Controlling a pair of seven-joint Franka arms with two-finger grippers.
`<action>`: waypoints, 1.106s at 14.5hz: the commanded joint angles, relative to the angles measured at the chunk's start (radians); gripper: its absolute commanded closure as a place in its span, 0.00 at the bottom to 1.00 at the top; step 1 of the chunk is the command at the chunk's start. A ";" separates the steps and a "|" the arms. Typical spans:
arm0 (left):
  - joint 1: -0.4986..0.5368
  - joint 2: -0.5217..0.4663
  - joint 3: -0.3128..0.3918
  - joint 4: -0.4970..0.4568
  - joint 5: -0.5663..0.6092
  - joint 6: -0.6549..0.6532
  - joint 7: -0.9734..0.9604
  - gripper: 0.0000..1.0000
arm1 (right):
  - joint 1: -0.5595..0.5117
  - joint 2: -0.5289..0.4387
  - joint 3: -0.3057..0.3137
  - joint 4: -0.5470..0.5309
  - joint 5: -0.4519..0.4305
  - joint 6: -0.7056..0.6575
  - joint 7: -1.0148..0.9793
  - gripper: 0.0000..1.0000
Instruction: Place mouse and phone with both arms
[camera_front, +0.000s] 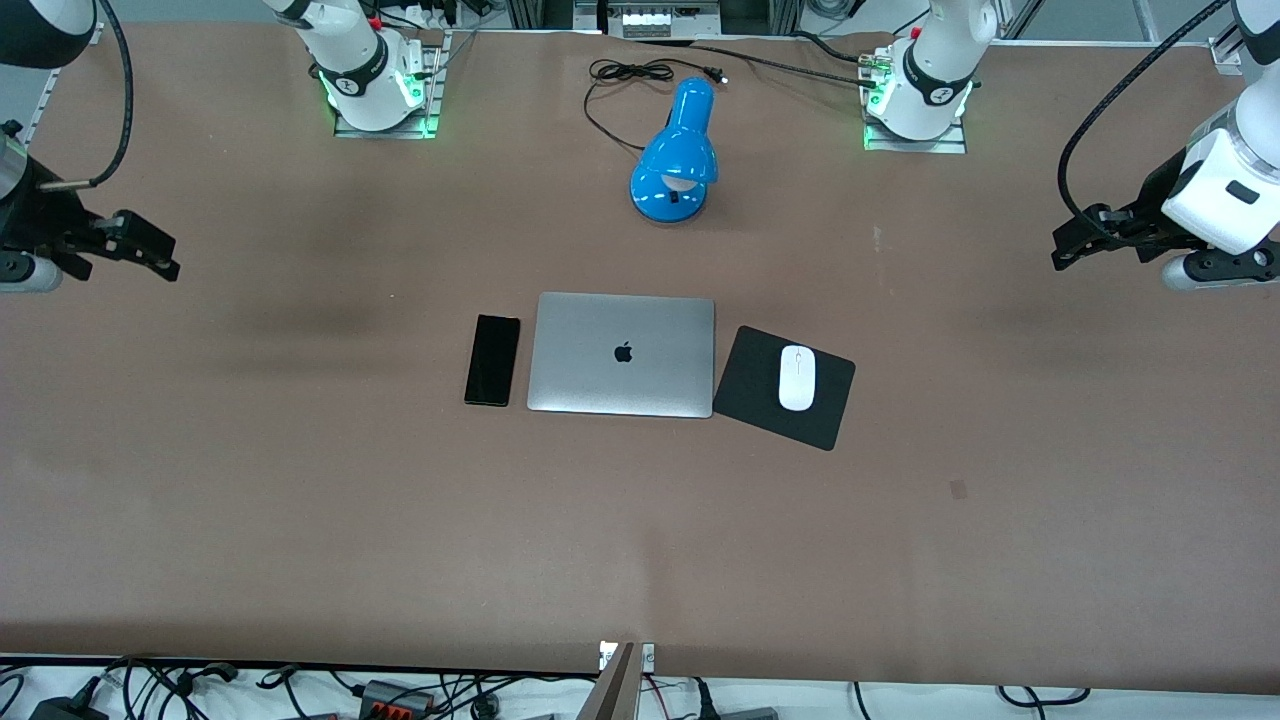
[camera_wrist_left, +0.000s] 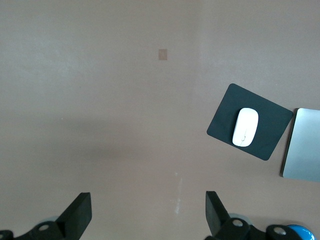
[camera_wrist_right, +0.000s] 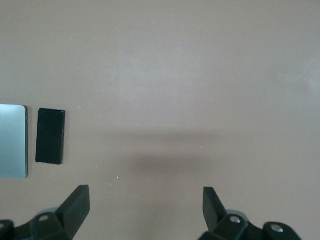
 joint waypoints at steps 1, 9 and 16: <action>0.009 -0.019 0.001 -0.016 -0.013 -0.002 0.012 0.00 | -0.013 -0.037 0.011 -0.021 -0.005 -0.026 -0.026 0.00; 0.009 -0.019 0.003 -0.016 -0.036 -0.001 0.016 0.00 | -0.014 -0.031 0.011 -0.007 0.000 -0.020 -0.024 0.00; 0.009 -0.019 0.003 -0.016 -0.036 -0.004 0.015 0.00 | -0.017 -0.033 0.012 -0.007 0.000 -0.006 -0.012 0.00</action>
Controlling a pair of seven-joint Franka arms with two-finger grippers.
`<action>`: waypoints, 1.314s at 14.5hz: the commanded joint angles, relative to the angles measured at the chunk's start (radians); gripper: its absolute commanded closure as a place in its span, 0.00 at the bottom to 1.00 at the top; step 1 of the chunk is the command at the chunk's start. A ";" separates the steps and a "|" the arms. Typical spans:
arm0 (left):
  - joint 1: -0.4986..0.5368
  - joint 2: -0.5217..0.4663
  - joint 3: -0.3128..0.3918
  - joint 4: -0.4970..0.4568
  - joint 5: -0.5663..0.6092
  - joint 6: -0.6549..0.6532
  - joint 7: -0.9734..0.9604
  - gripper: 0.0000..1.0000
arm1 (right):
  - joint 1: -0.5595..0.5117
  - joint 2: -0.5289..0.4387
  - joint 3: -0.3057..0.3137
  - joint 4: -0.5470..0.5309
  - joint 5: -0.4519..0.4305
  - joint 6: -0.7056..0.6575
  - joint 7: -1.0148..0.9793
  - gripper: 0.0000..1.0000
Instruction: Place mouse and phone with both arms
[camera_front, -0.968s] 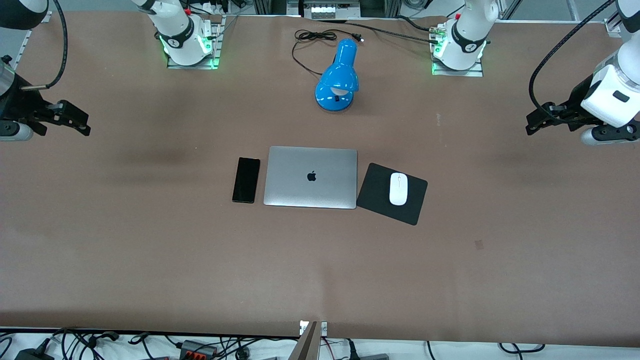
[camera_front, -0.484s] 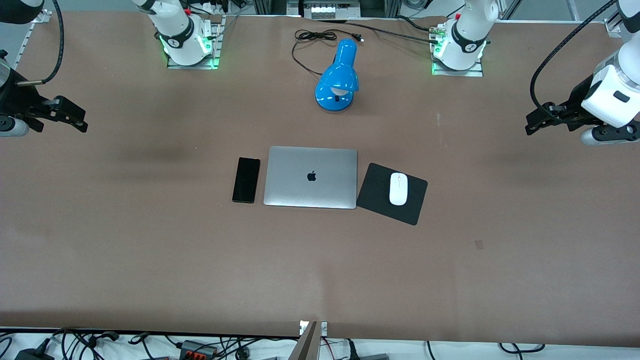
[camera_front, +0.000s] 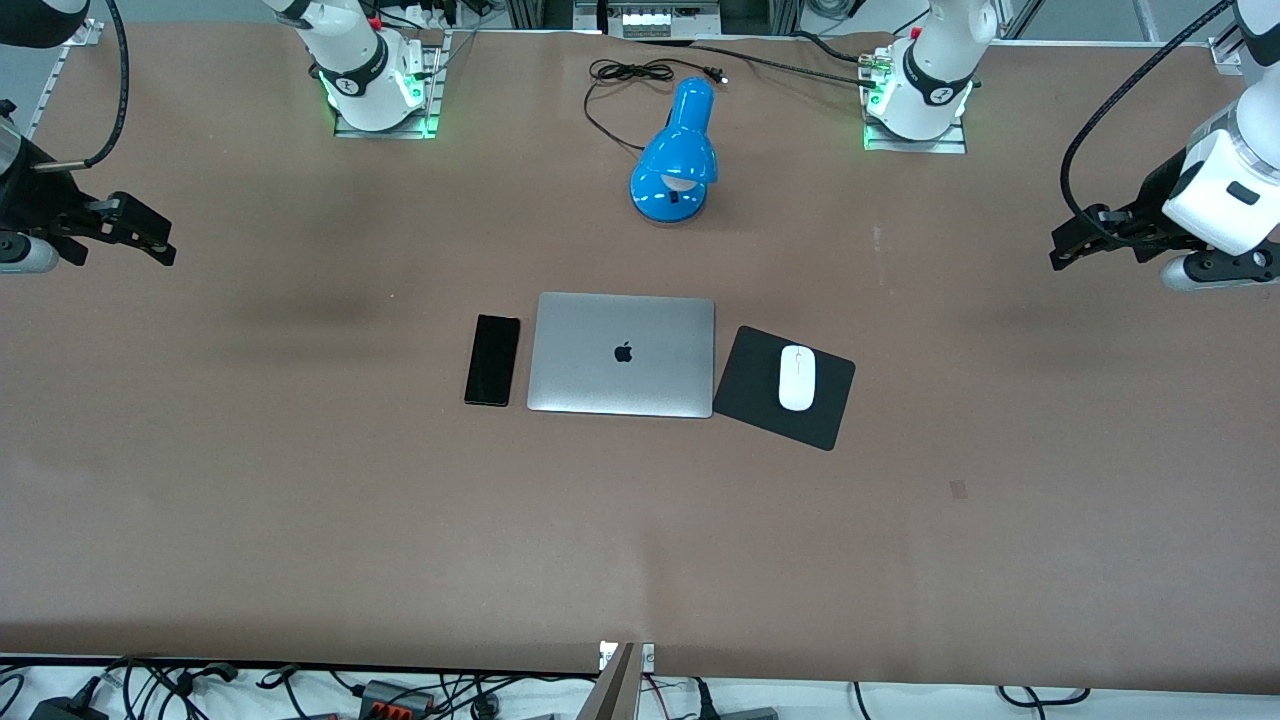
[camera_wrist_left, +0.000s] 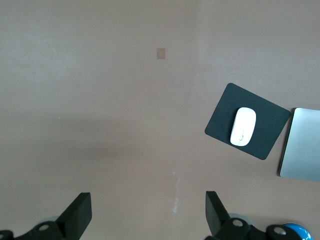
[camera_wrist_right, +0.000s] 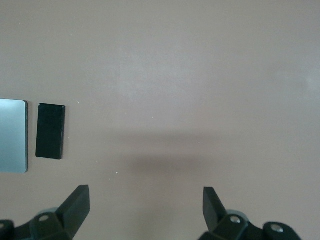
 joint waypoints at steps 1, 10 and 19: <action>0.007 -0.019 0.002 -0.014 -0.024 -0.004 0.015 0.00 | -0.015 -0.013 0.012 -0.002 0.000 0.004 -0.001 0.00; 0.007 -0.017 0.002 -0.014 -0.024 -0.004 0.013 0.00 | -0.033 -0.013 0.021 -0.005 0.001 -0.010 0.001 0.00; 0.007 -0.017 0.006 -0.014 -0.024 -0.004 0.012 0.00 | -0.029 -0.014 0.020 -0.006 0.027 -0.019 -0.002 0.00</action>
